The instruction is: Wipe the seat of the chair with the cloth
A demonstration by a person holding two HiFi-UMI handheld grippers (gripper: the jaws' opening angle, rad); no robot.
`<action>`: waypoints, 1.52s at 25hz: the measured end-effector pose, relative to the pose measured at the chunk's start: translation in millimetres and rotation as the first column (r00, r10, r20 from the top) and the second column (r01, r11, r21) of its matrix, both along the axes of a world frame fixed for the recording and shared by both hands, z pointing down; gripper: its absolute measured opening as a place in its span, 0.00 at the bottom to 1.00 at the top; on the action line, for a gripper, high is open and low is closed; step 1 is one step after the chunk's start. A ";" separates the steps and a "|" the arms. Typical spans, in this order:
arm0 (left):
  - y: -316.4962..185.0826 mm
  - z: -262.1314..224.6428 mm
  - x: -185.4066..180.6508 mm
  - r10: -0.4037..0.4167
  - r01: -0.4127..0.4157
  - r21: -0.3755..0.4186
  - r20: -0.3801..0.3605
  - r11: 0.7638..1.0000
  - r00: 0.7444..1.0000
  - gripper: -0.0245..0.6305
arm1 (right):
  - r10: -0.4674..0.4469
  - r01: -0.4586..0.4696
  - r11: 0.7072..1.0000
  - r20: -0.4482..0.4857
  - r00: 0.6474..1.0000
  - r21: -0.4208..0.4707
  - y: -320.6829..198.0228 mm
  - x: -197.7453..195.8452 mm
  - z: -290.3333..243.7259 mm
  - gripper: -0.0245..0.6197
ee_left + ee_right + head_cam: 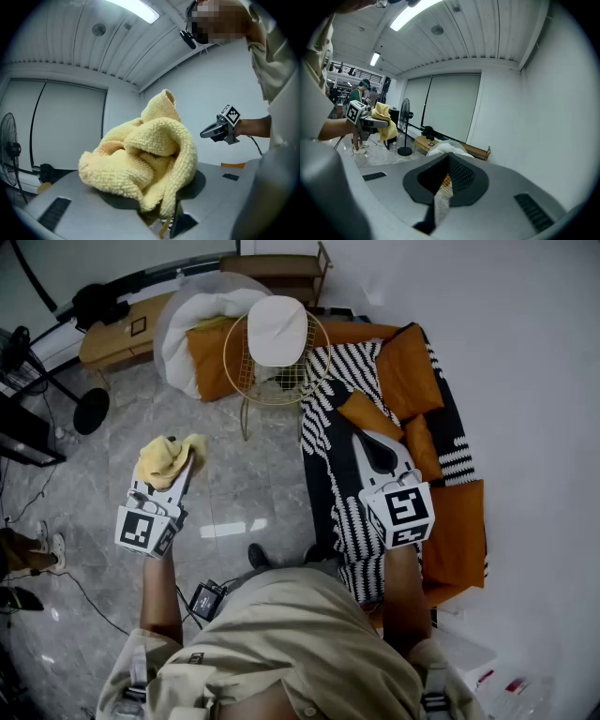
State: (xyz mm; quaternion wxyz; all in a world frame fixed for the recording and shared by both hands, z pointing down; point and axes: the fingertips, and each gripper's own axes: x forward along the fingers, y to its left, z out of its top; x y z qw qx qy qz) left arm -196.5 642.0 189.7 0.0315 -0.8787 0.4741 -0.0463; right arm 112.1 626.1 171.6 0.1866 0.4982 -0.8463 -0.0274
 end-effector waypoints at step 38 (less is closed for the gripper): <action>-173.5 23.6 20.2 -0.189 0.188 -0.051 -0.021 0.981 0.982 0.31 | -0.103 0.110 0.993 0.127 0.986 -0.045 -251.7 14.5 46.7 0.08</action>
